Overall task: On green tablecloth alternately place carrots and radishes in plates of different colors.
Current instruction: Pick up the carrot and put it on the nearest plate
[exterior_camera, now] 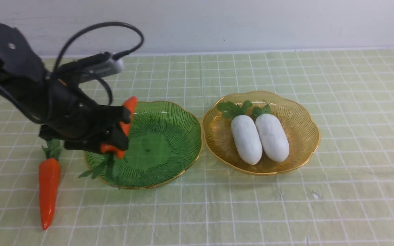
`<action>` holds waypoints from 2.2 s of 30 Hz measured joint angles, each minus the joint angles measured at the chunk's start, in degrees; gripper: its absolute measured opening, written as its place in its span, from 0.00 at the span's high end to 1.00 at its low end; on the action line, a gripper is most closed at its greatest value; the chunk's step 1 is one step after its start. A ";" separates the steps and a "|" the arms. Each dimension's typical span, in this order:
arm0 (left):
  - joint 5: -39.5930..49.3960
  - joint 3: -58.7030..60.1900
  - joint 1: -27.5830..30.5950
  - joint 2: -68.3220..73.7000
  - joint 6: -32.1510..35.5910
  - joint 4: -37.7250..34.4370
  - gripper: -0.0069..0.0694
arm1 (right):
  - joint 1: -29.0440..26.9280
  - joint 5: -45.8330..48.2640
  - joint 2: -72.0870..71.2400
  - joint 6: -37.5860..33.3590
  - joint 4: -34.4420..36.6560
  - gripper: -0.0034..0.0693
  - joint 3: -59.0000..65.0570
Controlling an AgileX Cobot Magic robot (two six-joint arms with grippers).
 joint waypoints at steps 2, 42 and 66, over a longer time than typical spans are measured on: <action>-2.05 -0.72 -1.22 2.16 0.08 -0.13 0.50 | 0.00 0.00 0.00 0.00 0.00 0.32 0.05; 13.38 0.92 12.30 2.69 -15.07 31.37 0.38 | 0.00 -1.69 0.00 0.00 0.15 0.32 0.05; 9.27 -1.85 12.78 11.52 -13.36 35.26 0.62 | 0.00 -2.21 0.00 0.00 0.18 0.32 0.05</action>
